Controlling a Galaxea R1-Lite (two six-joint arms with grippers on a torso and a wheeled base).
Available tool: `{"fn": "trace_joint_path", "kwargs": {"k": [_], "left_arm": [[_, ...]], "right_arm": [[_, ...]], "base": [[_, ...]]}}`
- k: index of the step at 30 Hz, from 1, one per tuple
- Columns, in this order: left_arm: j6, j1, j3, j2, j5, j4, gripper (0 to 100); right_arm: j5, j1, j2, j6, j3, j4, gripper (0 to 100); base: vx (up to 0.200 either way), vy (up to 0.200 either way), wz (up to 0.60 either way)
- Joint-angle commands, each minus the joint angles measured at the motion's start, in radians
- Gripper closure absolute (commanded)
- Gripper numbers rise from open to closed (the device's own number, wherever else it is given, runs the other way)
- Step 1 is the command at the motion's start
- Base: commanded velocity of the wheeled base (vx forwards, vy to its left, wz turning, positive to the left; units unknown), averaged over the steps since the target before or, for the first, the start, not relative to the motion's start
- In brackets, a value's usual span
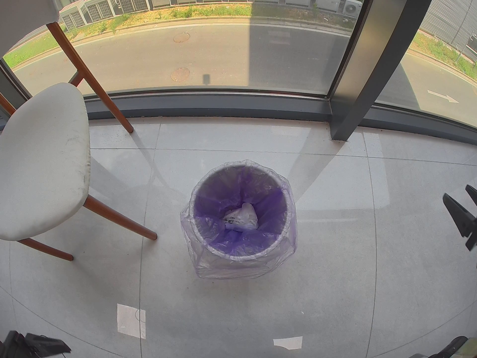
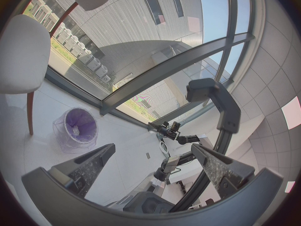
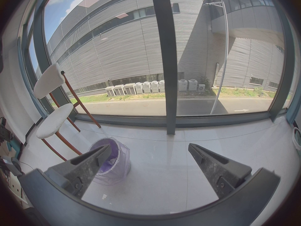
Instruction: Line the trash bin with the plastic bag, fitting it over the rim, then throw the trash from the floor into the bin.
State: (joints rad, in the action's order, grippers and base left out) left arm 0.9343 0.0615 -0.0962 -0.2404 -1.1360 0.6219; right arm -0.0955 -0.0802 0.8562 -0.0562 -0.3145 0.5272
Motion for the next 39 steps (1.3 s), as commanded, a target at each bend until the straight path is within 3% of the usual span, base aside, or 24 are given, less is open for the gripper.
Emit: {"fn": "trace_joint_path", "kwargs": {"k": [1,6,8,13,15,16,17,24,30,33,35,39], "left_arm": [[-0.028,0.003,0.093,0.148,-0.054,0.004,0],[-0.080,0.004,0.095,0.148,-0.038,-0.011,0],[-0.186,0.004,0.095,0.148,0.085,-0.100,0],[-0.514,0.003,0.093,0.150,0.565,-0.317,0],[-0.604,0.003,0.093,0.150,0.676,-0.353,0],[-0.604,0.003,0.093,0.150,0.676,-0.353,0],[-0.696,0.003,0.095,0.150,0.789,-0.389,0],[-0.957,0.003,0.095,0.150,0.946,-0.562,0],[-1.000,0.003,0.095,0.150,0.970,-0.554,0],[-0.945,0.004,0.095,0.150,1.176,-0.627,0],[-0.897,0.006,0.095,0.150,1.179,-0.622,0],[-0.914,0.001,0.095,0.148,1.176,-0.622,0]], "right_arm": [[-0.001,0.065,-0.305,0.001,0.092,-0.105,0],[-0.001,0.065,-0.508,0.015,0.166,-0.194,0],[0.000,0.065,-0.674,0.025,0.198,-0.288,0],[0.003,0.083,-0.856,0.032,0.186,-0.501,0],[0.023,0.083,-0.856,0.036,0.183,-0.492,0],[0.023,0.083,-0.856,0.036,0.183,-0.492,0],[0.039,0.083,-0.856,0.036,0.198,-0.470,0],[0.043,0.082,-0.856,0.096,0.314,-0.432,0],[0.091,0.083,-0.856,0.084,0.313,-0.497,0],[0.091,0.082,-0.856,0.067,0.310,-0.543,0],[0.089,0.082,-0.856,0.068,0.310,-0.543,0],[0.089,0.083,-0.856,0.061,0.310,-0.544,0]], "base": [[0.000,0.000,0.00],[0.000,0.000,0.00],[0.000,0.000,0.00],[0.000,0.000,0.00],[0.000,0.000,0.00],[0.000,0.000,0.00],[0.000,0.000,0.00],[0.000,0.000,0.00],[0.000,0.000,0.00],[0.000,0.000,0.00],[0.000,0.000,0.00],[0.000,0.000,0.00]]}}
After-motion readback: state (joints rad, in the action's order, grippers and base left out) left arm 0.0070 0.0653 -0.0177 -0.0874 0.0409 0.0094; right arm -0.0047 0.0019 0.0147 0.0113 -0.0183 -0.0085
